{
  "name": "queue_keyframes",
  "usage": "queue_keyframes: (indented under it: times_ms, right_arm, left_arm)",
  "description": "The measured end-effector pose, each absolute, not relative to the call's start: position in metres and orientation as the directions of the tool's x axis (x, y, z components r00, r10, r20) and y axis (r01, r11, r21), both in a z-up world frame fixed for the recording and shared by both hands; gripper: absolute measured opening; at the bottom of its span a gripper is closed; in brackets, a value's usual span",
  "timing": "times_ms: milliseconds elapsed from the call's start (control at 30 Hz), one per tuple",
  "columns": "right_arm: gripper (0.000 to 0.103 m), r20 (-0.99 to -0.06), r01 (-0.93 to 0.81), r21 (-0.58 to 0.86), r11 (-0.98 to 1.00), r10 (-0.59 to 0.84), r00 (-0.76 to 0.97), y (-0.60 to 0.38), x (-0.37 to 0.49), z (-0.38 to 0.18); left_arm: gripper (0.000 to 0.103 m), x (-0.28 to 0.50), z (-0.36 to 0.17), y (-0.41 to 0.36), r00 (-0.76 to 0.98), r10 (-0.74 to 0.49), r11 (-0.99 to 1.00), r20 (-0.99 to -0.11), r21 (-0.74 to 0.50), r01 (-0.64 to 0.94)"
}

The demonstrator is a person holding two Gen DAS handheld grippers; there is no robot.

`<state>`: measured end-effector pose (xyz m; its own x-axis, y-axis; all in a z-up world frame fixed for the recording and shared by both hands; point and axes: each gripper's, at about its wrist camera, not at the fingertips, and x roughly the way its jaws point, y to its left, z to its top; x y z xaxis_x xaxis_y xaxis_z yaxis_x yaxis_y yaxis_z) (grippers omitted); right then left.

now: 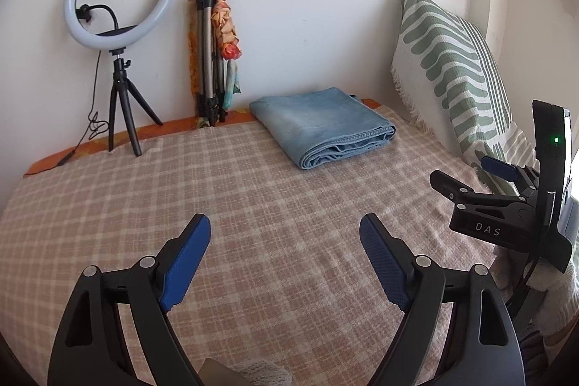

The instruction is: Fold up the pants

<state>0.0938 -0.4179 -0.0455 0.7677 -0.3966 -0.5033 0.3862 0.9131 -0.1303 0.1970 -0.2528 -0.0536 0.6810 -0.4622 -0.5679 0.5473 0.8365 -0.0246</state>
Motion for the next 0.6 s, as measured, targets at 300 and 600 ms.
queue_keyframes:
  times_ms: [300, 600]
  right_arm:
    - [0.103, -0.503, 0.378, -0.122, 0.918, -0.386, 0.773, -0.4140, 0.0946, -0.0448]
    - [0.103, -0.502, 0.378, -0.116, 0.919, -0.383, 0.776, -0.4144, 0.0956, -0.0434]
  left_arm:
    - [0.085, 0.1927, -0.0594, -0.2561, 0.676, -0.451, 0.831, -0.583, 0.001, 0.556]
    - [0.085, 0.1937, -0.0593, -0.2545, 0.676, -0.450, 0.832, -0.584, 0.001, 0.554]
